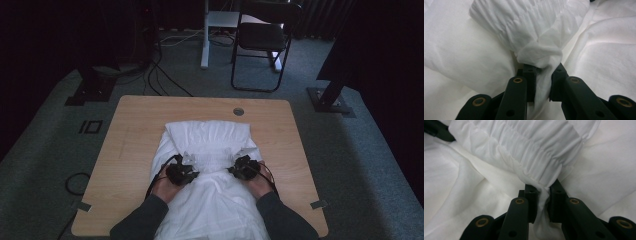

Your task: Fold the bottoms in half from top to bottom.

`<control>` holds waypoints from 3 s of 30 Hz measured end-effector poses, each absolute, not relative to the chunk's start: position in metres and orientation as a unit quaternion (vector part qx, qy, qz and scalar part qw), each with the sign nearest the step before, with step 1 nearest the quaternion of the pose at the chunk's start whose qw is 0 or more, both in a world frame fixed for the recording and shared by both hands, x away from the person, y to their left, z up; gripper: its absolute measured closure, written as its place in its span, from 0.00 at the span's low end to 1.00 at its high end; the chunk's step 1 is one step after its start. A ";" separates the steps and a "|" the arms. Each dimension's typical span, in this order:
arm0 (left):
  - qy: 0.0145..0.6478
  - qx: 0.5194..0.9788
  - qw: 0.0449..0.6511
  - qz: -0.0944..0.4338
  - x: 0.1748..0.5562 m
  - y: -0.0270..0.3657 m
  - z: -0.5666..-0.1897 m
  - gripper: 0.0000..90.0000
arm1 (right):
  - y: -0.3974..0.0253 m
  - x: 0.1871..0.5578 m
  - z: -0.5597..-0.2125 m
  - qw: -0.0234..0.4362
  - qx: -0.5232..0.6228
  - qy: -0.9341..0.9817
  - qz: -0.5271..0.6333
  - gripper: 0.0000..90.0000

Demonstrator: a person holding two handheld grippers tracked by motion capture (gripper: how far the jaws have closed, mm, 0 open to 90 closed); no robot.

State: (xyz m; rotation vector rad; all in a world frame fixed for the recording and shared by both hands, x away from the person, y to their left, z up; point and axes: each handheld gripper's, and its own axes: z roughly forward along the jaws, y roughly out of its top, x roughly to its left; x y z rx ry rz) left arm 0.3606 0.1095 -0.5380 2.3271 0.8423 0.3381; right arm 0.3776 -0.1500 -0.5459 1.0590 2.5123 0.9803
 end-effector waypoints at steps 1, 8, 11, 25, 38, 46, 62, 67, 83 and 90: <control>0.322 0.882 0.318 0.129 0.366 0.110 -0.538 0.89 | -0.149 0.383 -0.546 0.124 0.367 0.859 0.336 0.89; 0.333 0.878 0.311 0.147 0.400 0.110 -0.537 0.89 | -0.145 0.414 -0.545 0.120 0.396 0.844 0.340 0.89; 0.347 0.874 0.311 0.137 0.414 0.112 -0.536 0.89 | -0.142 0.425 -0.545 0.119 0.407 0.839 0.341 0.89; 0.378 0.857 0.325 0.133 0.435 0.119 -0.536 0.88 | -0.139 0.446 -0.546 0.106 0.447 0.811 0.363 0.88; 0.344 0.809 0.442 0.179 0.397 0.134 -0.450 0.90 | -0.154 0.407 -0.474 0.190 0.371 0.795 0.441 0.89; 0.302 0.794 0.487 0.204 0.350 0.144 -0.406 0.90 | -0.161 0.362 -0.409 0.236 0.313 0.777 0.493 0.89; 0.348 0.855 0.374 0.092 0.331 0.135 -0.548 0.83 | -0.155 0.329 -0.541 0.123 0.347 0.848 0.382 0.87; 0.345 0.852 0.380 0.102 0.325 0.140 -0.529 0.67 | -0.161 0.332 -0.540 0.097 0.363 0.843 0.384 0.62; 0.412 0.823 0.367 0.133 0.377 0.148 -0.503 1.00 | -0.180 0.383 -0.499 0.149 0.407 0.806 0.403 1.00; 0.393 0.843 0.353 0.104 0.384 0.129 -0.526 0.98 | -0.161 0.415 -0.528 0.114 0.422 0.824 0.360 0.99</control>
